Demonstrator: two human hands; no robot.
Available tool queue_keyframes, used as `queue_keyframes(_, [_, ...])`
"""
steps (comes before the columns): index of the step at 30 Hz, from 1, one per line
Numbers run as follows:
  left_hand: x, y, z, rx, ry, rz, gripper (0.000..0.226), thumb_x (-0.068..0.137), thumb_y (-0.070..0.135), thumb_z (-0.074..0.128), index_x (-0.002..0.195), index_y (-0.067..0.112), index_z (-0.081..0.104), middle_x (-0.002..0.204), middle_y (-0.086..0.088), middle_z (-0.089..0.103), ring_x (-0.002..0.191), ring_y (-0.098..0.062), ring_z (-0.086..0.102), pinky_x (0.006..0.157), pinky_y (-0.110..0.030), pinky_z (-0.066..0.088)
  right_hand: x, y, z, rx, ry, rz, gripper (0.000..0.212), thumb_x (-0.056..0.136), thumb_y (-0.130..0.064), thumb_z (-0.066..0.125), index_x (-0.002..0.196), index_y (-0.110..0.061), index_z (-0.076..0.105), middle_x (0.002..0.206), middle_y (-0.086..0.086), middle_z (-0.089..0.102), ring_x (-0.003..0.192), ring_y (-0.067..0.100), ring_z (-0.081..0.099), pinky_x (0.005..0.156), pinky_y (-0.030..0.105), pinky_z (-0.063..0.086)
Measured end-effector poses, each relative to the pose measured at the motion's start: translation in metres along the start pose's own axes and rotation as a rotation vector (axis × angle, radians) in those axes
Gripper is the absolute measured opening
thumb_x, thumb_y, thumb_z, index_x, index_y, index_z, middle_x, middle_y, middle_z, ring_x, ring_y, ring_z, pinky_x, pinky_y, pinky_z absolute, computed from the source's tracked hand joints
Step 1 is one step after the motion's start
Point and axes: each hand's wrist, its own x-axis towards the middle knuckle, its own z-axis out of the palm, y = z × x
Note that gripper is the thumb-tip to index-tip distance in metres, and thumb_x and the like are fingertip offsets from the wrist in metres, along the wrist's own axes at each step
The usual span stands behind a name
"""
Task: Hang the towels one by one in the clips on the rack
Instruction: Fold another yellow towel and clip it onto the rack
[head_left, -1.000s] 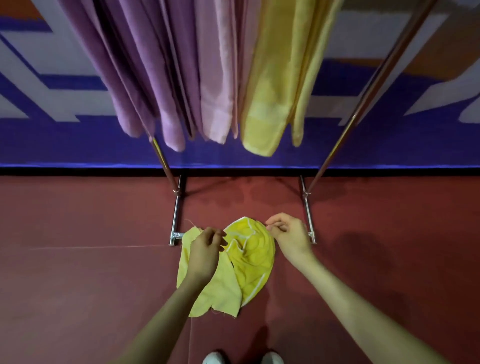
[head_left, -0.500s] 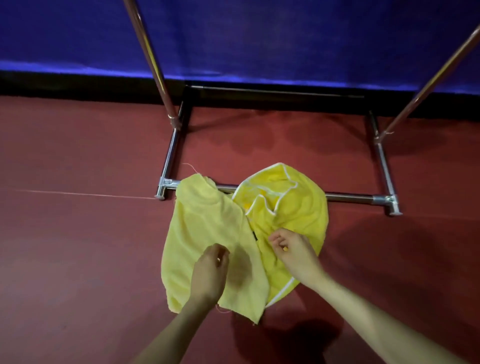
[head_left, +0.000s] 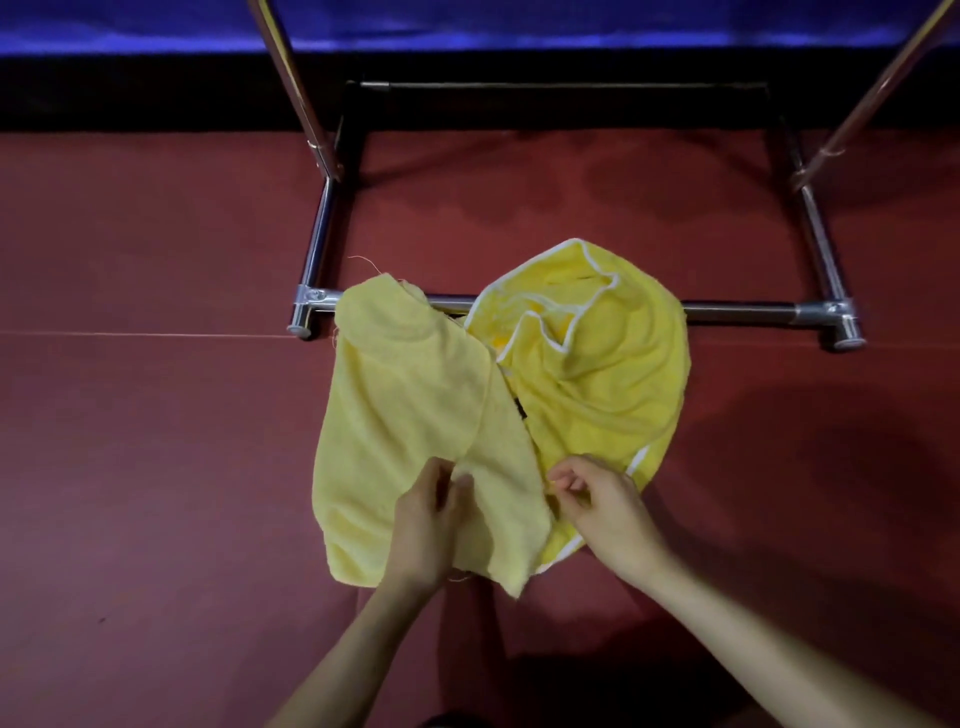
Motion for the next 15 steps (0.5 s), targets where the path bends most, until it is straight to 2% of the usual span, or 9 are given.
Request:
queue_keyframes(2, [0.007, 0.009, -0.009, -0.084, 0.088, 0.034, 0.014, 0.095, 0.025, 0.053, 0.083, 0.019, 0.056, 0.069, 0.002, 0.057, 0.059, -0.001, 0.048, 0.056, -0.017, 0.041, 0.002, -0.001, -0.004, 0.028, 0.021, 0.025, 0.024, 0.077, 0.009, 0.062, 0.091, -0.009, 0.07, 0.078, -0.009, 0.06, 0.075, 0.0, 0.055, 0.071, 0.003, 0.038])
queue_keyframes(4, [0.018, 0.017, -0.021, -0.144, 0.184, 0.032, 0.015, 0.095, 0.027, 0.052, 0.083, 0.021, 0.058, 0.065, 0.004, 0.054, 0.058, -0.004, 0.045, 0.056, -0.023, 0.04, 0.004, -0.001, -0.009, 0.058, 0.043, 0.052, 0.023, 0.079, 0.008, 0.061, 0.092, -0.01, 0.07, 0.081, -0.005, 0.063, 0.077, 0.003, 0.057, 0.07, 0.003, 0.039])
queue_keyframes(6, [0.026, 0.027, -0.03, -0.189, 0.199, 0.026, 0.017, 0.095, 0.028, 0.052, 0.083, 0.02, 0.061, 0.064, 0.003, 0.053, 0.058, -0.009, 0.043, 0.055, -0.029, 0.038, 0.006, -0.002, -0.015, 0.084, 0.071, 0.074, 0.021, 0.082, 0.004, 0.06, 0.091, -0.012, 0.07, 0.081, -0.008, 0.066, 0.077, 0.001, 0.058, 0.068, 0.003, 0.04])
queue_keyframes(9, [0.032, 0.051, -0.039, -0.237, 0.053, 0.022, 0.018, 0.093, 0.029, 0.056, 0.08, 0.019, 0.065, 0.07, -0.001, 0.061, 0.064, -0.011, 0.052, 0.059, -0.029, 0.041, 0.011, -0.007, -0.025, 0.139, 0.109, 0.089, 0.019, 0.085, 0.0, 0.06, 0.09, -0.015, 0.07, 0.077, -0.016, 0.065, 0.073, -0.003, 0.058, 0.067, 0.006, 0.042])
queue_keyframes(11, [0.033, 0.064, -0.04, -0.22, -0.06, 0.036, 0.019, 0.091, 0.03, 0.059, 0.077, 0.019, 0.065, 0.069, 0.001, 0.06, 0.065, -0.01, 0.054, 0.06, -0.026, 0.043, 0.016, -0.012, -0.032, 0.186, 0.134, 0.09, 0.021, 0.085, 0.0, 0.06, 0.088, -0.018, 0.07, 0.075, -0.014, 0.065, 0.073, -0.003, 0.058, 0.065, 0.009, 0.043])
queue_keyframes(15, [0.033, 0.078, -0.046, -0.171, -0.101, 0.043, 0.023, 0.09, 0.032, 0.06, 0.07, 0.021, 0.064, 0.07, 0.0, 0.059, 0.067, -0.013, 0.054, 0.062, -0.03, 0.042, 0.022, -0.02, -0.046, 0.234, 0.157, 0.089, 0.022, 0.085, 0.0, 0.06, 0.085, -0.02, 0.068, 0.078, -0.007, 0.068, 0.074, 0.0, 0.058, 0.063, 0.006, 0.042])
